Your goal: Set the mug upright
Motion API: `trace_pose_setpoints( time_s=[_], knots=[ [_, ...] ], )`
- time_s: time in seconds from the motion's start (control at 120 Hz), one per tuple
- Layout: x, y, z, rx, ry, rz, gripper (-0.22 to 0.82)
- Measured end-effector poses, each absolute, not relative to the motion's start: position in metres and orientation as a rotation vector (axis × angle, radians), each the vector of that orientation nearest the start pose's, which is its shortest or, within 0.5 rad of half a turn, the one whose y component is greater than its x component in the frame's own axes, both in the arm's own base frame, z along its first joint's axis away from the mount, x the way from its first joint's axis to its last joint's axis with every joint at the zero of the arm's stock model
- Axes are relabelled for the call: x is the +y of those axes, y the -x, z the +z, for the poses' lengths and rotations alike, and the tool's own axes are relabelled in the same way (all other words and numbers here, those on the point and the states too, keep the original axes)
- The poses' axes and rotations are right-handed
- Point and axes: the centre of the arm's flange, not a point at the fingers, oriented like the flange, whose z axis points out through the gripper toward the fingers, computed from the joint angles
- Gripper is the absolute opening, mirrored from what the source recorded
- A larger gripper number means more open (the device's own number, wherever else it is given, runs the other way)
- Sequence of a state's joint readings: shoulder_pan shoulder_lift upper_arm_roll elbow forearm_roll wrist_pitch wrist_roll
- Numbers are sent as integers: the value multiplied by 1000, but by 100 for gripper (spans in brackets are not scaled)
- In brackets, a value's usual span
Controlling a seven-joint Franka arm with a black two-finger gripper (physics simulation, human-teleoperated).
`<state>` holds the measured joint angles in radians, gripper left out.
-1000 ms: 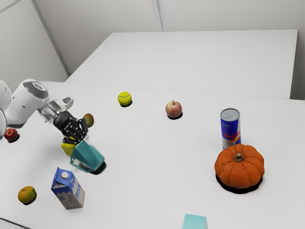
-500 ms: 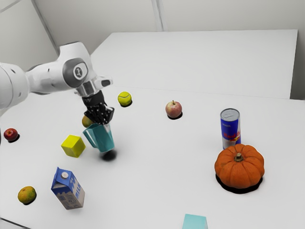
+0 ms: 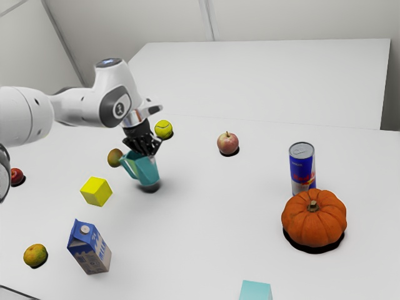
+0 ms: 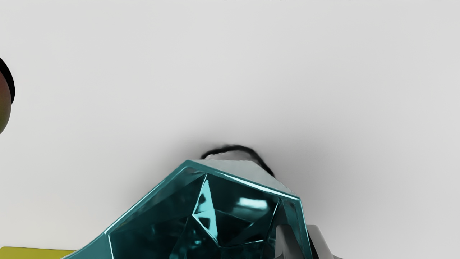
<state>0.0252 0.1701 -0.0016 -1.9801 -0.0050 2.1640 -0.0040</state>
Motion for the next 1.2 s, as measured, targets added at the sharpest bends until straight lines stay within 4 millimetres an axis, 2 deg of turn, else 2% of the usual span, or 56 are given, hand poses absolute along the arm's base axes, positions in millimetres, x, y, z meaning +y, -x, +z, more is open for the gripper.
trace_pose_setpoints(
  time_s=[0.117,0.267,0.425,0.533,0.65,0.783,1.0,1.2],
  knots=[
    [12,-595,370,-69,3142,-28,-18],
    [12,-598,364,-99,3139,-47,-17],
    [4,-598,364,-100,3143,-50,18],
    [4,-598,369,-106,3143,-64,35],
    [3,-596,386,-109,3142,-100,46],
    [-2,-594,413,-88,3132,-139,53],
    [-4,-591,463,-74,3121,-223,58],
    [-5,-594,522,-34,3089,-290,59]
  ],
)
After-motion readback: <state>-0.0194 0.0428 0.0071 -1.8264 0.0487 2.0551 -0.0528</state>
